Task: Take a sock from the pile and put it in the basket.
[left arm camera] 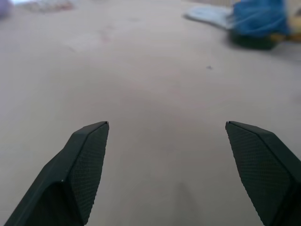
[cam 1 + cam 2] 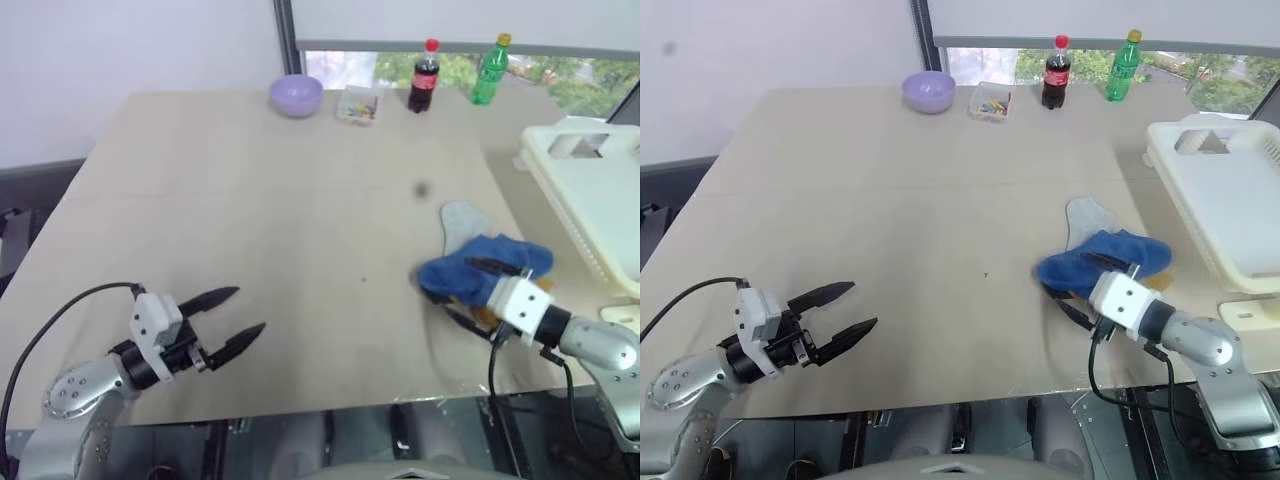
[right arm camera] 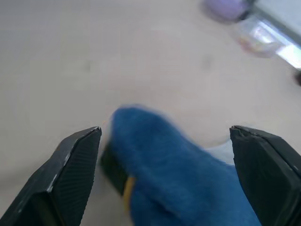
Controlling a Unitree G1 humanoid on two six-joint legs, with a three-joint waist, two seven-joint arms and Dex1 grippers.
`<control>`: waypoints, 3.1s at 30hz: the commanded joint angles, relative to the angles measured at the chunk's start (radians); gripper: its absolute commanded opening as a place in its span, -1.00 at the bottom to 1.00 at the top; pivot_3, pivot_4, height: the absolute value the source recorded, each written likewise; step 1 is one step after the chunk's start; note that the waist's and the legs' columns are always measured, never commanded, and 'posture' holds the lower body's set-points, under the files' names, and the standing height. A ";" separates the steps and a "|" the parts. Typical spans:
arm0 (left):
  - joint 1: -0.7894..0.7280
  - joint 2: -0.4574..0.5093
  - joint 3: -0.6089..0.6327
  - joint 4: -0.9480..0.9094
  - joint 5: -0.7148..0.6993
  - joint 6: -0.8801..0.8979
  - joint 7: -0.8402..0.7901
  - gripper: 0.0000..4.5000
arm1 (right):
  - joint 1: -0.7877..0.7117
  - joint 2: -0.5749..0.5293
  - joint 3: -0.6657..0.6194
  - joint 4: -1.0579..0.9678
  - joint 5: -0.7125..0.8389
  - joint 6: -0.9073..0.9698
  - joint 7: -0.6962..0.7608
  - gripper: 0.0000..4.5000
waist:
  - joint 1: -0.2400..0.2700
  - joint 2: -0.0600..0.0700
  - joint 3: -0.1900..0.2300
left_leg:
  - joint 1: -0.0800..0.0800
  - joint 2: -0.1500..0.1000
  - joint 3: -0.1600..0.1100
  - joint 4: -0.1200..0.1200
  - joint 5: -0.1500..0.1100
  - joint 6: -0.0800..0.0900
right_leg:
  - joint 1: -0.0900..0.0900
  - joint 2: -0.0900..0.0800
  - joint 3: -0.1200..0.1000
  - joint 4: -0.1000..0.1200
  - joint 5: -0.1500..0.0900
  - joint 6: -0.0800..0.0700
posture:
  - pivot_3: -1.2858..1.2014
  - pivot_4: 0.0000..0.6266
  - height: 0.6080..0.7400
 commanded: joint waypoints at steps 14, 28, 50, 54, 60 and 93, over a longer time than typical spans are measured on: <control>-0.038 0.041 0.019 -0.024 0.001 -0.062 -0.163 0.88 | -0.045 0.024 0.006 0.051 0.009 -0.017 -0.030 -0.77 | -0.002 -0.001 0.000 | 0.001 0.001 0.000 0.000 0.000 0.000 | 0.000 0.003 0.001 0.001 0.000 0.000 | 0.03 -0.52 1.00; -0.100 0.035 0.016 0.001 -0.022 -0.113 -0.237 0.88 | -0.043 0.061 0.010 0.038 0.035 -0.021 -0.044 -0.98 | -0.002 -0.001 0.000 | 0.001 0.001 0.000 0.000 0.000 0.000 | 0.000 0.003 0.001 0.001 0.000 0.000 | 0.03 -0.52 1.00; -0.142 0.029 0.022 0.014 -0.022 -0.081 -0.225 0.88 | -0.375 0.248 0.264 -0.008 0.073 0.342 -0.053 -0.98 | -0.007 -0.001 0.000 | 0.001 0.001 0.000 0.001 0.000 0.000 | 0.000 0.004 0.001 0.002 0.002 -0.003 | 0.03 -0.52 1.00; -0.150 0.035 0.028 0.021 -0.023 -0.080 -0.226 0.88 | -0.488 0.373 0.401 0.076 0.029 0.418 -0.068 -0.98 | -0.026 -0.001 0.000 | 0.002 0.003 -0.002 0.001 0.000 0.000 | 0.000 0.006 0.000 0.003 0.003 -0.004 | 0.03 -0.52 1.00; -0.183 0.054 0.060 0.058 -0.032 -0.078 -0.230 0.88 | -0.617 0.595 0.515 0.231 0.043 0.503 -0.088 -0.98 | -0.029 -0.001 0.000 | 0.001 0.003 -0.001 0.001 0.001 0.000 | 0.000 0.006 0.000 0.003 0.004 -0.006 | 0.03 -0.52 1.00; -0.286 0.063 -0.014 0.143 -0.011 -0.047 -0.315 0.88 | 0.059 -0.084 -0.070 -0.358 0.093 0.583 -0.090 0.44 | -0.027 -0.003 0.001 | 0.002 0.002 -0.001 0.000 0.001 -0.001 | 0.000 0.004 0.000 0.002 0.001 -0.001 | 0.03 -0.52 1.00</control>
